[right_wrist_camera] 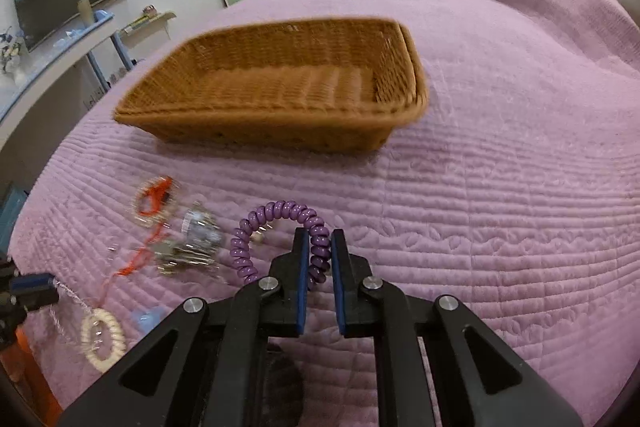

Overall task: Organize jewelry
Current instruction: 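Carry both held items into the wicker basket and open both tools, then grasp the blue hair clip with the right tool while the left tool grasps the cream coil hair tie, then carry the clip and hair tie into the basket and open both tools, then grasp the black watch with the right tool while the left tool grasps the silver keys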

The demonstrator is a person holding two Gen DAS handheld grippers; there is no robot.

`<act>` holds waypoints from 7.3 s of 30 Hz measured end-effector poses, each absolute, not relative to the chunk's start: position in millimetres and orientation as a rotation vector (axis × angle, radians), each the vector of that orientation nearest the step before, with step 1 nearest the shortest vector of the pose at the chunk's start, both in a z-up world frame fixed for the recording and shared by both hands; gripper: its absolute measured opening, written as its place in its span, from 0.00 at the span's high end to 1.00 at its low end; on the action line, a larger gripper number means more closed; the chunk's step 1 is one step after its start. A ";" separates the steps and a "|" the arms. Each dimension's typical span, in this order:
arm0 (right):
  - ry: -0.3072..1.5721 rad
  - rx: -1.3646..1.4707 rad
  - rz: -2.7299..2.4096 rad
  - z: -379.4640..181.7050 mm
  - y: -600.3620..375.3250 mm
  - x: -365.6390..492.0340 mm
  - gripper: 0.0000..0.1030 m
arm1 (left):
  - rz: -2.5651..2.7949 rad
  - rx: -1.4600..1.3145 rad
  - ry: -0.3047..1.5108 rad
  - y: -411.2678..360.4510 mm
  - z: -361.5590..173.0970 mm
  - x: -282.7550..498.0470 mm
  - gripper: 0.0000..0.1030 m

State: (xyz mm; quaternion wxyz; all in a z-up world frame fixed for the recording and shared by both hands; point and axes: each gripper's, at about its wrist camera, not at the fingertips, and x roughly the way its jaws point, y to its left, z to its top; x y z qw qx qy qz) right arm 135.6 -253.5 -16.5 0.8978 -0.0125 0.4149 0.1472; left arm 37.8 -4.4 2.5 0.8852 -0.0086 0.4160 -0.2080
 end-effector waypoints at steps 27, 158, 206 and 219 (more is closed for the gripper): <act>0.785 -0.010 0.263 48.6 -211.7 239.2 0.87 | -0.507 -0.183 0.718 -30.0 76.3 232.7 0.93; 0.747 0.038 0.308 74.4 -199.3 216.4 0.91 | -0.375 -0.182 0.732 -24.3 45.0 245.1 0.90; 0.774 0.135 0.280 59.2 -248.1 77.9 0.71 | -0.479 -0.073 0.706 -7.5 33.7 68.1 0.57; 0.913 0.282 0.166 -0.7 -270.1 24.0 0.71 | -0.576 -0.008 0.799 -36.2 0.1 52.6 0.57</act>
